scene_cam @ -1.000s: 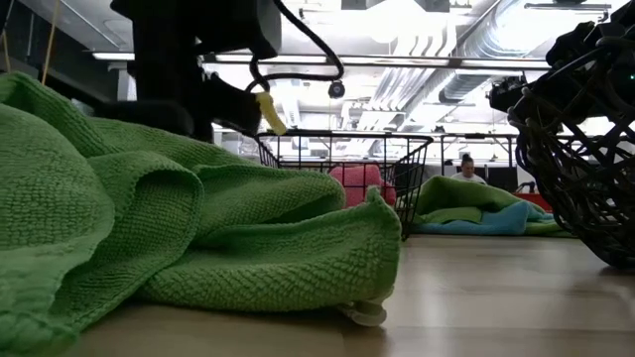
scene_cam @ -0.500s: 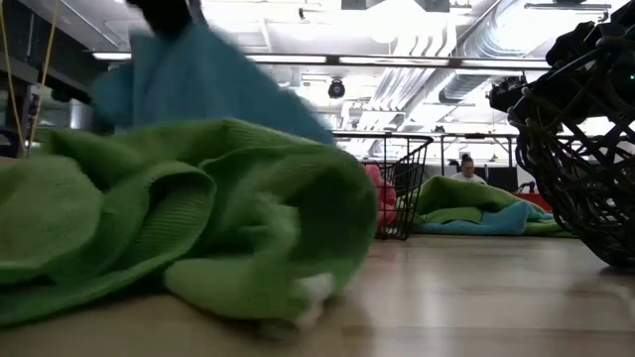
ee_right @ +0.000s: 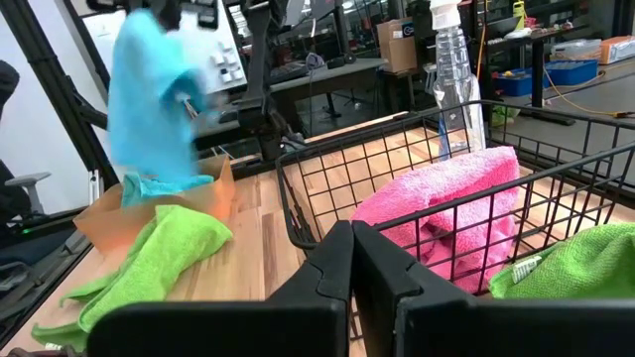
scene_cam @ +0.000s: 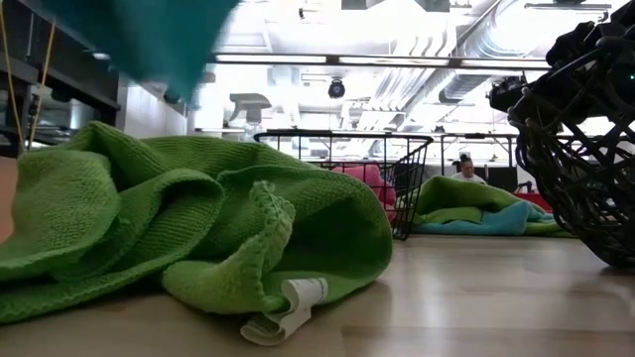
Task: Sort microfiber towel by color & place in baskets
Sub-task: Put the blue towel into the orange bin
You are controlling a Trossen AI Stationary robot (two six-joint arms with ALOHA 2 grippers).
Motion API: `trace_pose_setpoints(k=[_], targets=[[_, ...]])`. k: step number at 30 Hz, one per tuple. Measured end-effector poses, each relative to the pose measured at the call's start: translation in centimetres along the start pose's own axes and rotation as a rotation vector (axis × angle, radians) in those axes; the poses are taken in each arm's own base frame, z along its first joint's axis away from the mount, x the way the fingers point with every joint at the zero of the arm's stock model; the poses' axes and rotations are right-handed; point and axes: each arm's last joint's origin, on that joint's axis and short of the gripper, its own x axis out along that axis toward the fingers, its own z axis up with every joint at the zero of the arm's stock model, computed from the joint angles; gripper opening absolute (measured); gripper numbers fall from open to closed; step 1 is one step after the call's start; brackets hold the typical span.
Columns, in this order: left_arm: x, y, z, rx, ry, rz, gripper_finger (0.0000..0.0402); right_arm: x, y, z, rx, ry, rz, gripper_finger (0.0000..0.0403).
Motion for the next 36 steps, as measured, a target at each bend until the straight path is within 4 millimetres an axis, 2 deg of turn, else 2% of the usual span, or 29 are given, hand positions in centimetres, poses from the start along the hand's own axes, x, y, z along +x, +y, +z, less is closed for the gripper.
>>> trace_pose_setpoints(k=[4,8,17,23,32,36], targets=[[0.0,-1.8,-1.6,-0.072,0.266,0.009,0.0,0.0,0.0,0.0,0.0,0.0,0.0,0.0],[-0.6,-3.7,-2.8,-0.121,0.446,0.061,0.0,0.0,0.0,0.0,0.0,0.0,0.0,0.0],[-1.1,-4.8,-6.3,-0.189,0.82,0.323,0.0,0.0,0.0,0.0,0.0,0.0,0.0,0.0],[-1.6,-5.3,-6.1,-0.208,0.82,0.294,0.0,0.0,0.0,0.0,0.0,0.0,0.0,0.0],[-2.4,-5.1,-3.0,-0.208,0.57,0.287,0.0,0.0,0.0,0.0,0.0,0.0,0.0,0.0],[-1.6,-4.6,-2.8,-0.183,0.55,0.324,0.0,0.0,0.0,0.0,0.0,0.0,0.0,0.0]])
